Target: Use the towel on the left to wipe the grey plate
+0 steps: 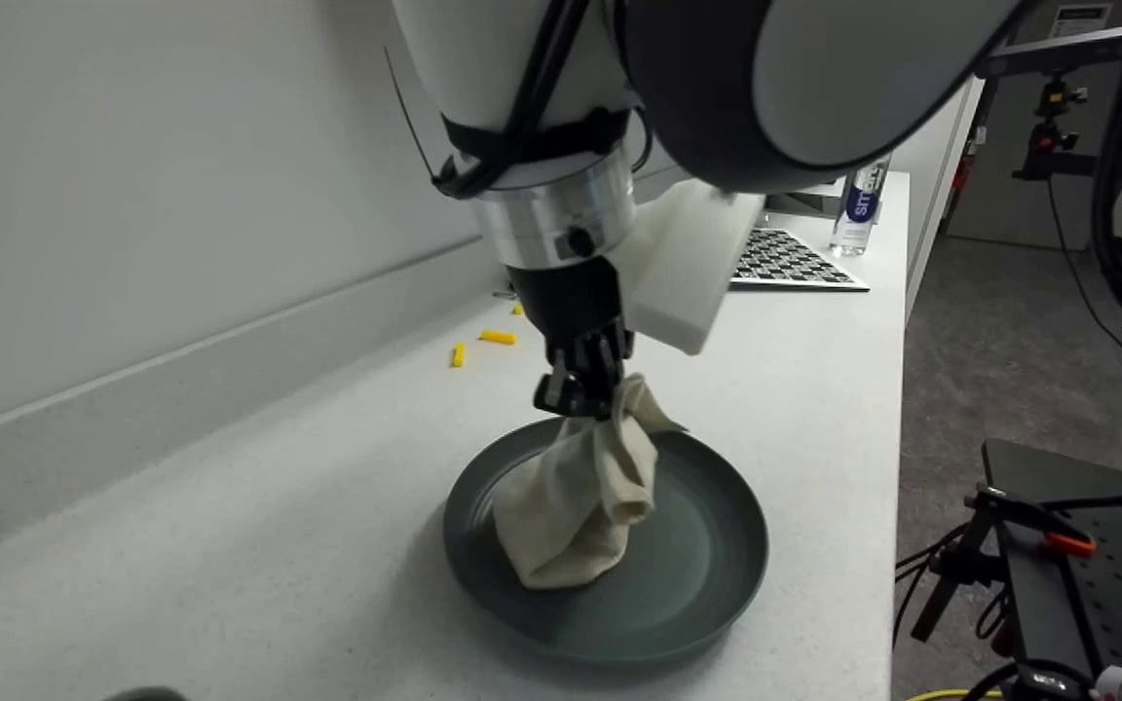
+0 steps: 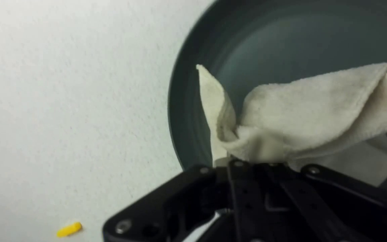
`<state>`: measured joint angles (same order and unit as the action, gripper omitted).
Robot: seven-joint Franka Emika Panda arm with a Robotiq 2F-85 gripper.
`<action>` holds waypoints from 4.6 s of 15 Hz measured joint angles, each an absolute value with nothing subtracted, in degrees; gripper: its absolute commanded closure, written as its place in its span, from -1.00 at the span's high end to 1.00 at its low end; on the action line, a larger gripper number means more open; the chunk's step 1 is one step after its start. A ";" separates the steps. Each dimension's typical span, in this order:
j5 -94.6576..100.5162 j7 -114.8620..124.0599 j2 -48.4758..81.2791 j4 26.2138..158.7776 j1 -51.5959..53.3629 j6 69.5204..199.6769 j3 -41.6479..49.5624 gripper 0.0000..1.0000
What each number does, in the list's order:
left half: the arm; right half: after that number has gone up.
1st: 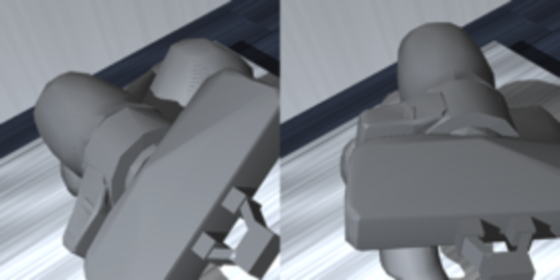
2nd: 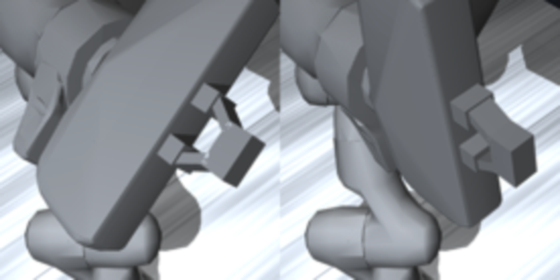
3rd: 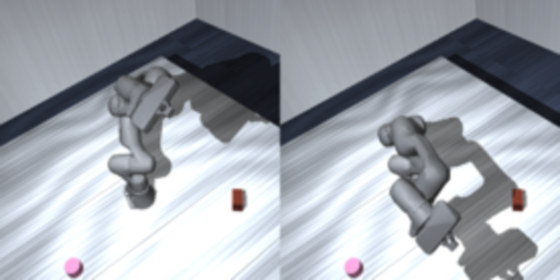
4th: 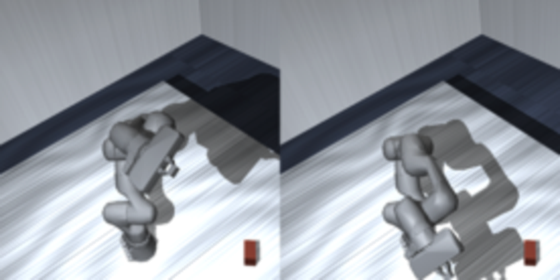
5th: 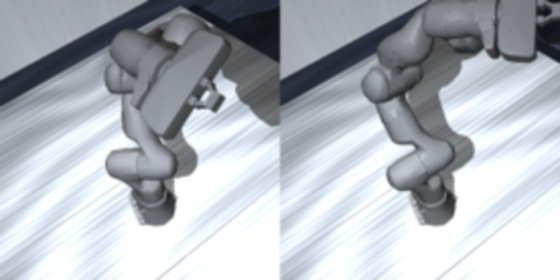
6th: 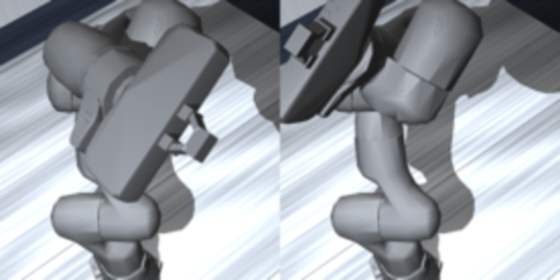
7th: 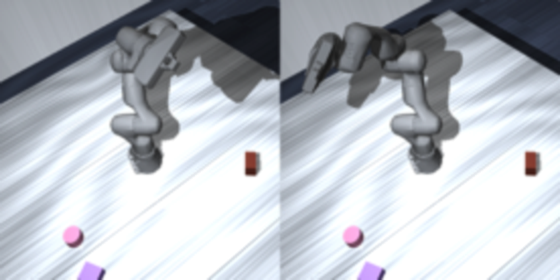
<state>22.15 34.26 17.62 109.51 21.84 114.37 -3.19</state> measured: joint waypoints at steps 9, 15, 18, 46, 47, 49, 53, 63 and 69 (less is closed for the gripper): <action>10.51 33.62 10.15 117.85 20.70 105.60 -7.95 -0.97; 10.88 33.72 8.06 122.84 19.39 121.96 -8.41 -0.97; 18.85 35.46 9.04 120.85 19.08 128.86 -7.99 -0.97; 49.52 63.34 12.98 101.17 19.27 104.73 -7.73 -0.06; 49.52 63.74 13.02 101.03 19.27 104.21 -7.91 0.08; 49.52 64.12 13.06 100.77 19.27 103.48 -8.20 0.39; 48.45 64.25 13.11 100.55 19.24 103.79 -8.65 0.97; 41.51 63.86 13.88 100.65 18.56 116.89 -8.84 1.00; 34.19 61.77 14.51 100.86 17.96 124.30 -8.83 1.00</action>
<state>34.19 61.77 14.51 100.86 17.96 124.30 -8.83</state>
